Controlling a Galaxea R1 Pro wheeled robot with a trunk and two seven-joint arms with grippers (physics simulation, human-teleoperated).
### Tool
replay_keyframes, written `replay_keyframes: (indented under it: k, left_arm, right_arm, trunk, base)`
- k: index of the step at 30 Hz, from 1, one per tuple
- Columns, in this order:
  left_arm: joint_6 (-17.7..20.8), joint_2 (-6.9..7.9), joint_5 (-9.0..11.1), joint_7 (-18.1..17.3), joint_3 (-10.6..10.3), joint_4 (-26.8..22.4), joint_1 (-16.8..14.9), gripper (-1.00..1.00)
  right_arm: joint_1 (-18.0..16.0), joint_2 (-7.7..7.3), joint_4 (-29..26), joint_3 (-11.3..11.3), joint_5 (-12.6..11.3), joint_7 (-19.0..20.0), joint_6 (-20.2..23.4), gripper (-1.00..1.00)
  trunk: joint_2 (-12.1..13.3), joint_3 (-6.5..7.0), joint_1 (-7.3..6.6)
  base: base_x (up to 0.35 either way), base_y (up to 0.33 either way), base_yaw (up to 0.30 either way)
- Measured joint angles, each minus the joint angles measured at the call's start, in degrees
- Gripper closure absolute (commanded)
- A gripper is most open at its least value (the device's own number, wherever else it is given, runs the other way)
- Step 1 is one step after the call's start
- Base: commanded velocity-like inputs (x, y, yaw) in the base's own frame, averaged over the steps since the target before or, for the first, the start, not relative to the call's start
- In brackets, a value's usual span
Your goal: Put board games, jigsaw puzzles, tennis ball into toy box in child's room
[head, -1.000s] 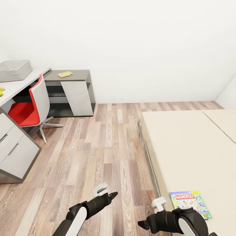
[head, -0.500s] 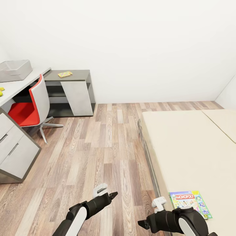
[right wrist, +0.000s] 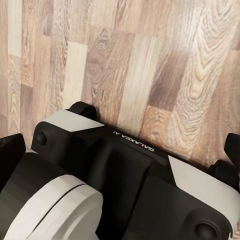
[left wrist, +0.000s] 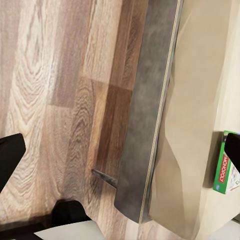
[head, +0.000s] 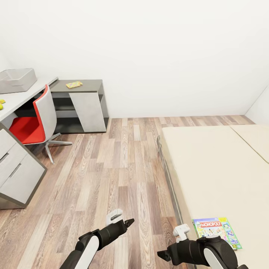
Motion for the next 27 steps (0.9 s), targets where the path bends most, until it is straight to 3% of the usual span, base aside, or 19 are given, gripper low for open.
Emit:
replay_keyframes:
  k: [13,27]
  left_arm:
    - [0.0,-0.01,0.0,0.0,0.0,0.0,0.0,-1.0]
    - [0.0,-0.05,0.0,0.0,0.0,0.0,0.0,-1.0]
  right_arm:
    - [0.0,-0.04,0.0,-0.1,0.0,0.0,0.0,-1.0]
    - [-0.3,-0.06,0.0,-0.2,0.0,0.0,0.0,-1.0]
  trunk:
    - [0.0,0.0,0.0]
    - [0.0,0.0,0.0]
  base:
    - [0.0,0.036,-0.039]
    - [0.0,0.108,-0.235]
